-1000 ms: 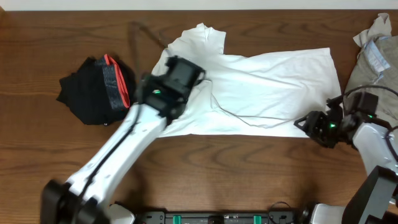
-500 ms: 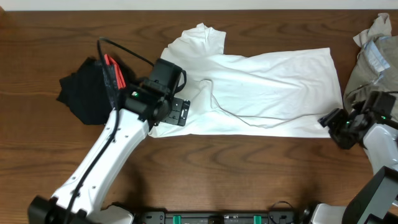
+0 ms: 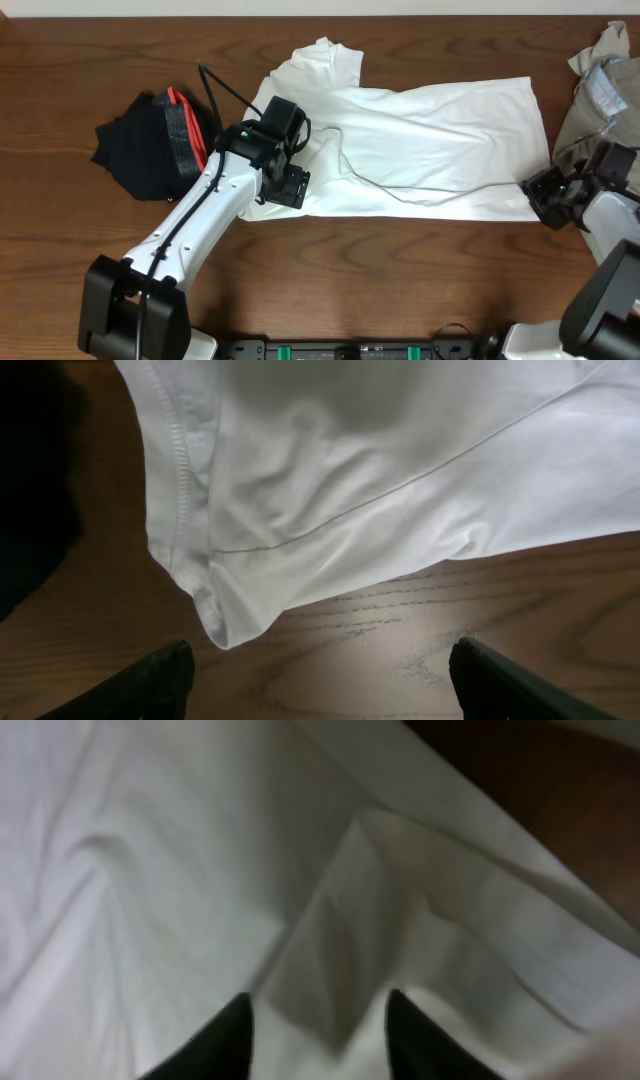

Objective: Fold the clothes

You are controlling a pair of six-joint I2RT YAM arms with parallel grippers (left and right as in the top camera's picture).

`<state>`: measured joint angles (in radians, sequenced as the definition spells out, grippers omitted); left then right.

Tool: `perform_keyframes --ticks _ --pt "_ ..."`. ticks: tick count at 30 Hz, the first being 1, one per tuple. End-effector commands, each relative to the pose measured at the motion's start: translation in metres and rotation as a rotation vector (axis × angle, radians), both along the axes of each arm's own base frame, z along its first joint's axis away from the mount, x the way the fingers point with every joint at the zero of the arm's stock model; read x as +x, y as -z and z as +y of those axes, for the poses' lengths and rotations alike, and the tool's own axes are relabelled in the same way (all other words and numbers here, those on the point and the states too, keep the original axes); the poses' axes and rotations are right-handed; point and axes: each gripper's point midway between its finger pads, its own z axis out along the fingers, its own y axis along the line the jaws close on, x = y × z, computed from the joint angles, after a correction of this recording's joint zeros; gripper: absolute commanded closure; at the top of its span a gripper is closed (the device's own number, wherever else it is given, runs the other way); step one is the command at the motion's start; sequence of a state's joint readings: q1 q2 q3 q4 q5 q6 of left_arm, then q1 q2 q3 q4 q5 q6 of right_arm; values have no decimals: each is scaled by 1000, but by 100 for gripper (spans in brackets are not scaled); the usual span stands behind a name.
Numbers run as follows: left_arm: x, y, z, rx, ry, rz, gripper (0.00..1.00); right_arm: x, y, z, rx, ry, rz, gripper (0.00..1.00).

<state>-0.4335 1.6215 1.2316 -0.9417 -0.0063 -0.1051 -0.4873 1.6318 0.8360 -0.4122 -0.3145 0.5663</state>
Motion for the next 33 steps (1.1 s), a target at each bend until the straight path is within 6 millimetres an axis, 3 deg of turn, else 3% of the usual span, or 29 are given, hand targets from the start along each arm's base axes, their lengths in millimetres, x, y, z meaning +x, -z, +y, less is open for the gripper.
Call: perform_keyframes --ticks 1,3,6,17,18,19,20,23,25,33 --pt "-2 3 2 3 -9 13 16 17 -9 4 65 15 -73 73" --pt "-1 3 2 2 -9 12 16 22 -11 1 73 50 -91 85" --pt "-1 3 2 3 -7 11 16 27 -15 -7 73 92 -117 96" --pt "0 3 3 8 -7 7 16 46 -33 -42 16 163 -252 98" --pt "0 3 3 7 -7 6 16 46 -34 -43 13 162 -254 87" --pt "0 3 3 7 -7 5 16 47 -35 -42 11 139 -265 53" --pt "0 3 2 7 -7 4 16 48 -36 -39 11 108 -274 40" --pt "1 3 2 5 -7 0 16 48 -37 -30 33 47 -286 22" --pt "2 3 2 4 -7 -1 16 44 -34 -27 47 45 -267 20" --pt "-3 4 4 12 -8 16 16 27 -30 -10 129 -57 -247 34"
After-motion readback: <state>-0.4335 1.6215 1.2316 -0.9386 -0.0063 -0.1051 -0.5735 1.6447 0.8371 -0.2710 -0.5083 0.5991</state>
